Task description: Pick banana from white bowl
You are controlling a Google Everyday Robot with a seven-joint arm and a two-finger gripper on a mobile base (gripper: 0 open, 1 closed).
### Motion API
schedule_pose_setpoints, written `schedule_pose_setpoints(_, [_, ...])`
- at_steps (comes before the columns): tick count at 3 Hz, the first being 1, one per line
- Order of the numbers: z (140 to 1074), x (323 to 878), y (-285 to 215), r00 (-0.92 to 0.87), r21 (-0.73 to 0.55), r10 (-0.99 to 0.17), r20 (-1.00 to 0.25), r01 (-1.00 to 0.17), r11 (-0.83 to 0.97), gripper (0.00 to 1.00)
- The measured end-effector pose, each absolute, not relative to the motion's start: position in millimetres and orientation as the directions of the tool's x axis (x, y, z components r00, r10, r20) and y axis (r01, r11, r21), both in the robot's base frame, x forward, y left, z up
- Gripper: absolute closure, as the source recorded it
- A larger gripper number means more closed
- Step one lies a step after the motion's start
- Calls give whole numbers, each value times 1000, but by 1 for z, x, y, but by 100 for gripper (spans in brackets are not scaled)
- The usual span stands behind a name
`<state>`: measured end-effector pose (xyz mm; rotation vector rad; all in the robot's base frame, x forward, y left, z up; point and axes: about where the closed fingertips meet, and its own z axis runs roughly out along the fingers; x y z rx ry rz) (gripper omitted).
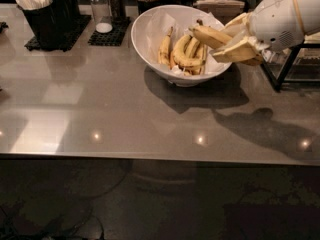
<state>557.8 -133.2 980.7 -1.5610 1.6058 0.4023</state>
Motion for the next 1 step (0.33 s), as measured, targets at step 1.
schedule_pose_setpoints(1, [981,557,-135,127,-318,-663,-737,-932,175,100])
